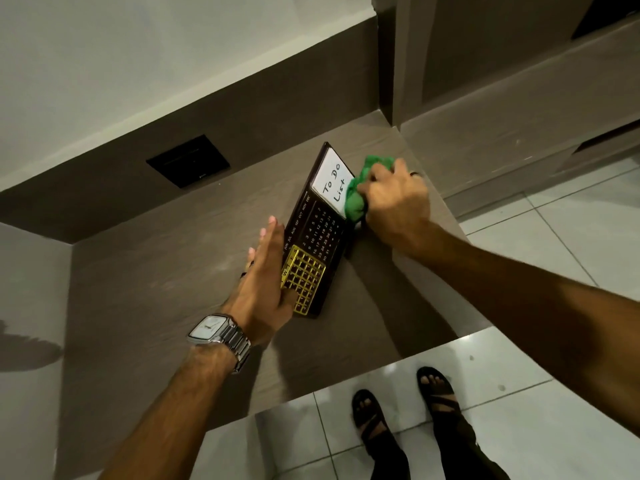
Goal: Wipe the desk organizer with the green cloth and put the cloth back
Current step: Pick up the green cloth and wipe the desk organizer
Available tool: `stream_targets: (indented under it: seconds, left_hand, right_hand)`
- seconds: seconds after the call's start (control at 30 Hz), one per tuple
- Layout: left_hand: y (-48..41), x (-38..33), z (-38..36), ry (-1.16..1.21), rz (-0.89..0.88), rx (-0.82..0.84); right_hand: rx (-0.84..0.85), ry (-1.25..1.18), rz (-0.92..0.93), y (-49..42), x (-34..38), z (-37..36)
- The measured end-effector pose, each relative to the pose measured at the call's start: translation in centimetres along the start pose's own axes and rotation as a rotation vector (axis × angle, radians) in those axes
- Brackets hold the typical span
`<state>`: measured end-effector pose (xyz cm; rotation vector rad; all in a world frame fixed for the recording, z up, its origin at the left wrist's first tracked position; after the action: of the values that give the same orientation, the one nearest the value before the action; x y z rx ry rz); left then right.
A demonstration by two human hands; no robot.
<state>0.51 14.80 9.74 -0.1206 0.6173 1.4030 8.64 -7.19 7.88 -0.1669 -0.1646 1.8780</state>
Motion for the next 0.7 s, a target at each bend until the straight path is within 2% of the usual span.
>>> stream_targets:
  seconds: [0.17, 0.23, 0.3, 0.4, 0.47, 0.6, 0.7]
  left_hand:
    - [-0.1, 0.1, -0.1, -0.011, -0.006, 0.009]
    - [0.0, 0.1, 0.0, -0.016, -0.011, 0.012]
    - [0.1, -0.1, 0.0, -0.025, -0.016, 0.018]
    - [0.2, -0.1, 0.0, -0.028, -0.011, 0.015]
    - [0.1, -0.2, 0.0, -0.021, -0.006, 0.017]
    - [0.0, 0.0, 0.0, -0.018, -0.008, 0.008]
    - [0.1, -0.1, 0.0, 0.004, -0.011, 0.017]
  right_hand:
    - [0.175, -0.26, 0.345, 6.5, 7.8, -0.2]
    - [0.201, -0.238, 0.37, 6.8, 7.6, -0.4]
    - [0.143, -0.113, 0.266, 3.8, 4.8, -0.7]
    - [-0.062, 0.049, 0.052, -0.8, 0.1, 0.2]
    - [-0.149, 0.052, 0.039, -0.9, 0.5, 0.8]
    - [0.129, -0.188, 0.299, 5.3, 7.4, -0.7]
    - [0.188, -0.221, 0.357, 6.7, 7.9, -1.2]
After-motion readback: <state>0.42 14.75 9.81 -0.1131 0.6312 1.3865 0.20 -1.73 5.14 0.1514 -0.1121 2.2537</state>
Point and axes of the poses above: each hand's wrist, its own y-axis away from the middle knuckle, its own z-axis out of the back of the hand, x = y × z, the point moved 3 cm from there along -y, towards the middle knuckle, and after that the axes turned 9 degrees about z, right-handed, at the moved point
